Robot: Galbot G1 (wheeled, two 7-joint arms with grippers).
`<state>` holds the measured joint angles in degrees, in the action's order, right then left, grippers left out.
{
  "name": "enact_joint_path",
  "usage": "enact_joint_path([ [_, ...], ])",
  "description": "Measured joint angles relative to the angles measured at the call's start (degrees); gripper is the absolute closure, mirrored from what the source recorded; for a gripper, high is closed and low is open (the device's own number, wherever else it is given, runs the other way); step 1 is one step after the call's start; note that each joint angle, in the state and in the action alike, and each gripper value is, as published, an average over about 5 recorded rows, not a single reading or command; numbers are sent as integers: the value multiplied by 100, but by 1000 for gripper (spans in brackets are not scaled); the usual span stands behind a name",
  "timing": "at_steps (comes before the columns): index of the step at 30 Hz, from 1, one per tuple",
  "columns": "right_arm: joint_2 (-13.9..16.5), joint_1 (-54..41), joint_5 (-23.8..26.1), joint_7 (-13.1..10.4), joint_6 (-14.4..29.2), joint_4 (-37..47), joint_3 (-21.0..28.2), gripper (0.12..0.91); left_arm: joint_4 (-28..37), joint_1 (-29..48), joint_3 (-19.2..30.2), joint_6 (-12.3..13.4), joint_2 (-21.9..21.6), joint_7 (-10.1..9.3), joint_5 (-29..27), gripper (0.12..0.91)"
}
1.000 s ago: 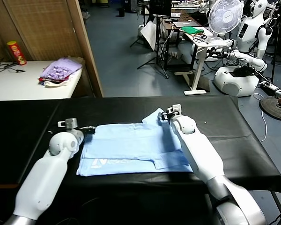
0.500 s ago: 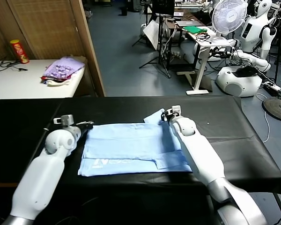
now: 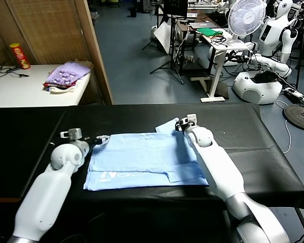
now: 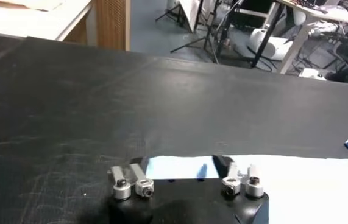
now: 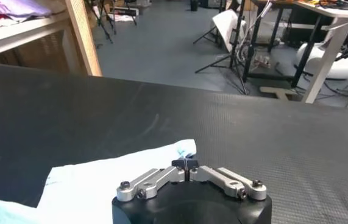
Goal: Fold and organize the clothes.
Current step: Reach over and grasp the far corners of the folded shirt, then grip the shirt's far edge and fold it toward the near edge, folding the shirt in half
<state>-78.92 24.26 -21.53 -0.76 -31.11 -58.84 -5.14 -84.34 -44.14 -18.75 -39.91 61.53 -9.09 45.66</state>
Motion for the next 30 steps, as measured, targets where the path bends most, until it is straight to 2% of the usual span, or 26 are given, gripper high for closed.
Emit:
enact_joint_path([
  [4,7,33,1,5,0,-62,-32,904,-4,-25,-3,18,-3,15,-15,802],
  [7,51,92,-12,42,-4,-170,-72,904,-15,-36,-12,77,11,25,-51,891],
  [14,274,350,-238,112,60,-741,-247,904,-214,-78,-149,273,-2,1,-95,902],
  [21,607,770,-750,74,121,-1611,-532,904,-680,-277,-281,366,-110,-18,-119,902],
  [25,844,1061,-1010,-45,-48,-2220,-619,904,-985,-517,-380,410,-183,-18,-145,902],
  [30,1177,1482,-1323,-367,-516,-3004,-717,904,-1356,-865,-529,459,-275,-18,-154,902],
])
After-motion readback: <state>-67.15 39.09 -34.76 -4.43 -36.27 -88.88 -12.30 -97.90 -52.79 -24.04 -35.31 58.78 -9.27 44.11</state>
